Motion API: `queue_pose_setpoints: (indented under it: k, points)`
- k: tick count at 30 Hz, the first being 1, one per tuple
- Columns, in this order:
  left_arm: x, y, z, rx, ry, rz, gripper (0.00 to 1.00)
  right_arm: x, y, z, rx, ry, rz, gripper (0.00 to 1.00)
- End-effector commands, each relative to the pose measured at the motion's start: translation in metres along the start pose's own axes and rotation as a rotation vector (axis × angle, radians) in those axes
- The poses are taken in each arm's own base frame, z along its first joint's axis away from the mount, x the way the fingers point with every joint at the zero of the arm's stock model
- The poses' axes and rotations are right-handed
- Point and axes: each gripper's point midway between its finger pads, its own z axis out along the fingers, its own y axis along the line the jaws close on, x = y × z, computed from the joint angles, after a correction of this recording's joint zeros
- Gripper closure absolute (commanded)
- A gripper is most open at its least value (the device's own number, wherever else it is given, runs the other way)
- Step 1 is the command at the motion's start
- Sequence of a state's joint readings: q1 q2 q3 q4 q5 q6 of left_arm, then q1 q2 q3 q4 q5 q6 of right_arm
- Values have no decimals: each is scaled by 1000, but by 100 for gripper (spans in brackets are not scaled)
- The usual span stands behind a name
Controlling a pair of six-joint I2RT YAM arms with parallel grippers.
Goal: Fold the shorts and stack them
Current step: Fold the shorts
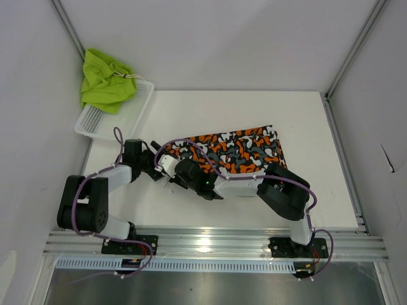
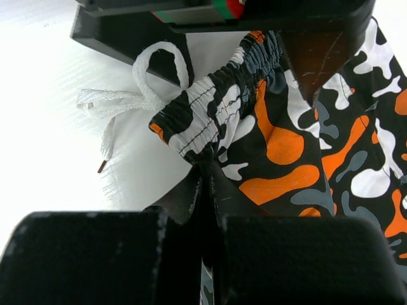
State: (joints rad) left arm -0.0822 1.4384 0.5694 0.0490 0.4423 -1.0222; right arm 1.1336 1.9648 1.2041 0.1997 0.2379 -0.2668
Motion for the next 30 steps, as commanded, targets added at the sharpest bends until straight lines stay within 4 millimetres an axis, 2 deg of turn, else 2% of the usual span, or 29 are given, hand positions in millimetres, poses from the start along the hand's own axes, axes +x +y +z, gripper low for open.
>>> queue_pose_setpoints:
  k: [1,2,3,4,10,19,24,27,28,30]
  points:
    - [-5,-25,6,82,6,-1,12,-33,-12,-13,16,-93,39,100]
    - [-6,-30,8,111,1,-10,12,-33,-11,-13,14,-93,39,100]
    - [-1,-22,12,99,22,-28,12,-34,-12,-13,16,-99,41,100]
    - [2,-22,15,106,35,-34,13,-32,-11,-13,15,-95,39,100]
    - [-2,-27,26,158,39,-60,21,-35,-12,-18,13,-111,44,100]
    - [-10,-33,30,206,-5,-88,49,-33,-9,-19,7,-105,37,100]
    - [-13,-34,31,199,-11,-69,55,-31,-5,-19,5,-96,21,100]
    - [-15,-35,31,197,-20,-56,66,-30,0,-19,-6,-90,10,100]
    - [-15,-34,31,196,-25,-48,82,-28,2,-18,-8,-84,3,100]
    - [-17,-37,30,196,-27,-25,100,-30,9,-18,-27,-84,-4,94]
